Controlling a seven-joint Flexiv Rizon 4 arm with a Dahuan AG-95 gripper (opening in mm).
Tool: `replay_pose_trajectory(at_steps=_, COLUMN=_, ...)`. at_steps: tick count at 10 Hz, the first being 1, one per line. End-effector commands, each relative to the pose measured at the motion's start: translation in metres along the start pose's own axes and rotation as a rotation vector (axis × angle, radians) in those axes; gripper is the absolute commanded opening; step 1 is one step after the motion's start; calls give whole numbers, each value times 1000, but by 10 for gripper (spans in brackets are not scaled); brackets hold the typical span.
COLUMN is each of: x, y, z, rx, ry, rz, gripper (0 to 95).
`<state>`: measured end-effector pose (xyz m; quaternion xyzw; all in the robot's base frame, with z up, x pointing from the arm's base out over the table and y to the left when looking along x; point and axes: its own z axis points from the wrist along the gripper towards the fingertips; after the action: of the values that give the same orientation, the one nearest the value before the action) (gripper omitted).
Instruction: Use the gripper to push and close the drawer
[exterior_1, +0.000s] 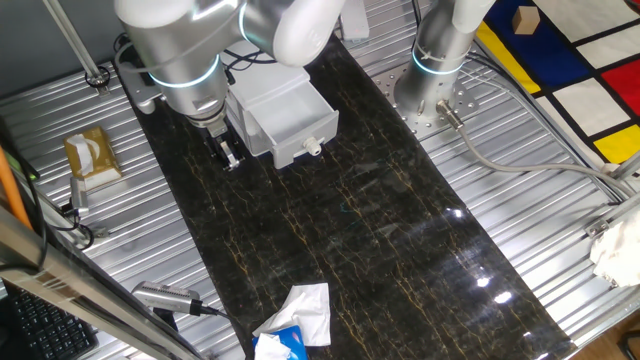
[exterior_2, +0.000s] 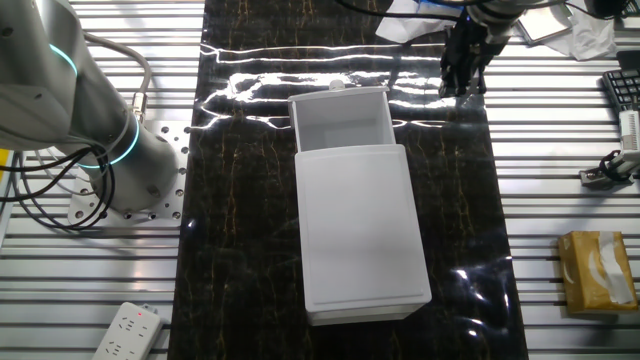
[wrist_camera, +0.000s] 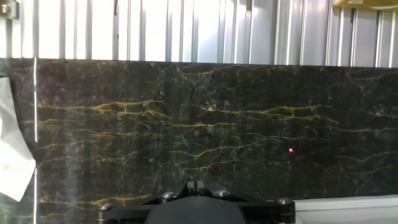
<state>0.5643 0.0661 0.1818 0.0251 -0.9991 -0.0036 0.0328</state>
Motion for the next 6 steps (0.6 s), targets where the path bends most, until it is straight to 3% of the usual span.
replay_pose_trajectory(at_steps=1, x=1, y=0, z=-1, rx=2, ry=10, rz=3, gripper=0)
replay_pose_trajectory(at_steps=6, x=1, y=0, z=-1, rx=3, ry=7, rz=3, gripper=0)
